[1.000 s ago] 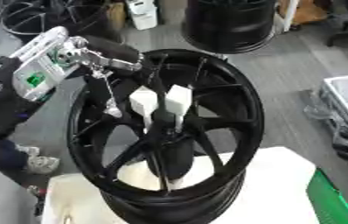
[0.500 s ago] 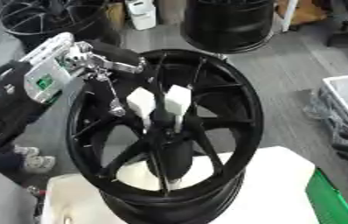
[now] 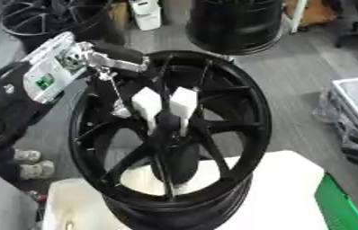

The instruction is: Pull the pin out of the wheel hub.

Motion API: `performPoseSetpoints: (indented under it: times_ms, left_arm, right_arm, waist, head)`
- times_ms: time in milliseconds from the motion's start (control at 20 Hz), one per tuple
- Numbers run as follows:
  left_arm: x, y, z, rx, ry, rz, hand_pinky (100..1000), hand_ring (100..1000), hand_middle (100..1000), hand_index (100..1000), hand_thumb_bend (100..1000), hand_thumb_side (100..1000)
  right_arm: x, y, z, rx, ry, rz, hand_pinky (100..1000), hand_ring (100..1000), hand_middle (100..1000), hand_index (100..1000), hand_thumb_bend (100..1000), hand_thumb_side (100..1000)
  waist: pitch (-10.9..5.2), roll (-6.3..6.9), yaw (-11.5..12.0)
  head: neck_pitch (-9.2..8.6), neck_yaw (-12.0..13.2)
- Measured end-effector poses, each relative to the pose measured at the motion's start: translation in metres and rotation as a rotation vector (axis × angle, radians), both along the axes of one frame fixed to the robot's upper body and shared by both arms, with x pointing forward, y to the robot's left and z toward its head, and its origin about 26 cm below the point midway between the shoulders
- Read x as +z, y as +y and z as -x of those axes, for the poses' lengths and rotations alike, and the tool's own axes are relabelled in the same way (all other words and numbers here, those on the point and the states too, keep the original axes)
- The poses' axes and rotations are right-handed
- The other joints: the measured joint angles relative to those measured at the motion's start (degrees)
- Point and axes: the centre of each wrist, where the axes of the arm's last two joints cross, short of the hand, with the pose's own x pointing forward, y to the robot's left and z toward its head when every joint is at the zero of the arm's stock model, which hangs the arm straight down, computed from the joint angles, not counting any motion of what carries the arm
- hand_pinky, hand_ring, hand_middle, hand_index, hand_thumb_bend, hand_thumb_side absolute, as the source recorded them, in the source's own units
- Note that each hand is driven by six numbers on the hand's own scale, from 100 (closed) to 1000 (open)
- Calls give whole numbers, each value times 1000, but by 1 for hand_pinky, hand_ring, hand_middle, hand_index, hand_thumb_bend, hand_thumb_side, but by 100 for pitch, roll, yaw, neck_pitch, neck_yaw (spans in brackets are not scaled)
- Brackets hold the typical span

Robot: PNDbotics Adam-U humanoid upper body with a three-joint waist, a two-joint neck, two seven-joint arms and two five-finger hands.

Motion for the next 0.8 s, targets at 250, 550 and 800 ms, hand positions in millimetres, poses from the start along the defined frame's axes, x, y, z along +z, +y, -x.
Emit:
performPoseSetpoints:
  times_ms: [250,550,800]
  left_arm:
    - [35,24,8,31,-38,49,725,563,415,555,245,100]
    - [77,93,31,187,-103,85,729,580,427,561,266,100]
    - [64,167,53,434,-76,146,717,579,442,578,268,100]
  right_arm:
    - [0,0,0,-2,2,0,871,812,877,1000,100,805]
    - [-2,-2,2,-12,10,-1,872,812,877,1000,100,807]
    - [-4,-3,3,-21,13,-2,871,812,877,1000,100,810]
  waist:
    - [0,0,34]
    - [-8,4,133]
    - [-9,-16,151]
  head:
    - [0,-2]
    - [0,-6]
    - [0,-5]
